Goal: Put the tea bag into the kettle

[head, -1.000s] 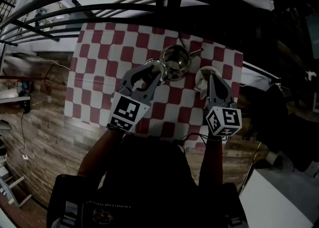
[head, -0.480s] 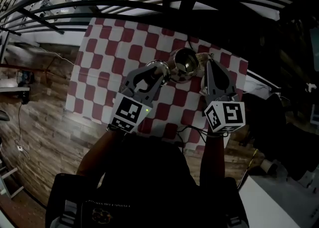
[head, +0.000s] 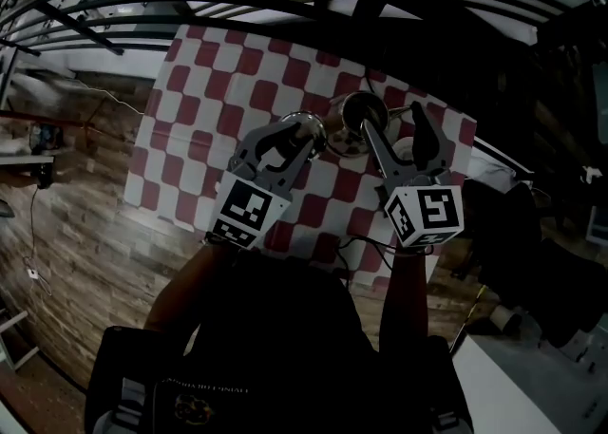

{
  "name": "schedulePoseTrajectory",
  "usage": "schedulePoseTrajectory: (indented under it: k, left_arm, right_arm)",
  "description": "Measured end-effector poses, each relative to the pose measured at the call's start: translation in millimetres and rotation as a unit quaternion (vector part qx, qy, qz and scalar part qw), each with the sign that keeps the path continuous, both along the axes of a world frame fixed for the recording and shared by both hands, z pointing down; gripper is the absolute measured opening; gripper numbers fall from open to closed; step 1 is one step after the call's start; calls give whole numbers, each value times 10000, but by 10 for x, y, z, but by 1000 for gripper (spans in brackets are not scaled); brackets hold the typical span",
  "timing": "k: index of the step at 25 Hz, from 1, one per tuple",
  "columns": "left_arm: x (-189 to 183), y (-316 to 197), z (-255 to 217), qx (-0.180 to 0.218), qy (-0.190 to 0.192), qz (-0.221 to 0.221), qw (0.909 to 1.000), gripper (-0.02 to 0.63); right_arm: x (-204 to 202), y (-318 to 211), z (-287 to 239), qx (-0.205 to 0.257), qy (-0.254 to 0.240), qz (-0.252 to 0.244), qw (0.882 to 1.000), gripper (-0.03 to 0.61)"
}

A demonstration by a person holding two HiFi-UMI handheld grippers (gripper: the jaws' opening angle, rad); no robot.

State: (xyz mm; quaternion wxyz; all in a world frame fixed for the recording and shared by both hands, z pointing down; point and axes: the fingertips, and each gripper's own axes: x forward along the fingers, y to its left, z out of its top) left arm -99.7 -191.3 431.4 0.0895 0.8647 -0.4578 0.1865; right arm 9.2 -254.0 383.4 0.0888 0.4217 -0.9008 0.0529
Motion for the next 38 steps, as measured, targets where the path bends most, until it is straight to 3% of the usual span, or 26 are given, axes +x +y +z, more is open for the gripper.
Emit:
schedulePoseTrajectory:
  k: [26,27,28,32,38]
  left_arm:
    - [72,60,-74,77,-22,150,9999,98]
    - [88,57,-77,82,-22,159,9998,98]
    - [104,52,-79,86,-20,169,9998,98]
    - [187,15,-107,169,-3,271,9995,98]
    - [301,-67,-128,225,-78,403,9989,98]
  right_arm:
    - [134,179,122,-159,30,181,9997,334]
    - [172,194,114,-132,4,234,9996,264]
    - [221,208,104,-74,-21,325,9994,14]
    - [362,281,130,129,109,662,9977,12]
    - [437,449,311,-130,63,749,9971,12]
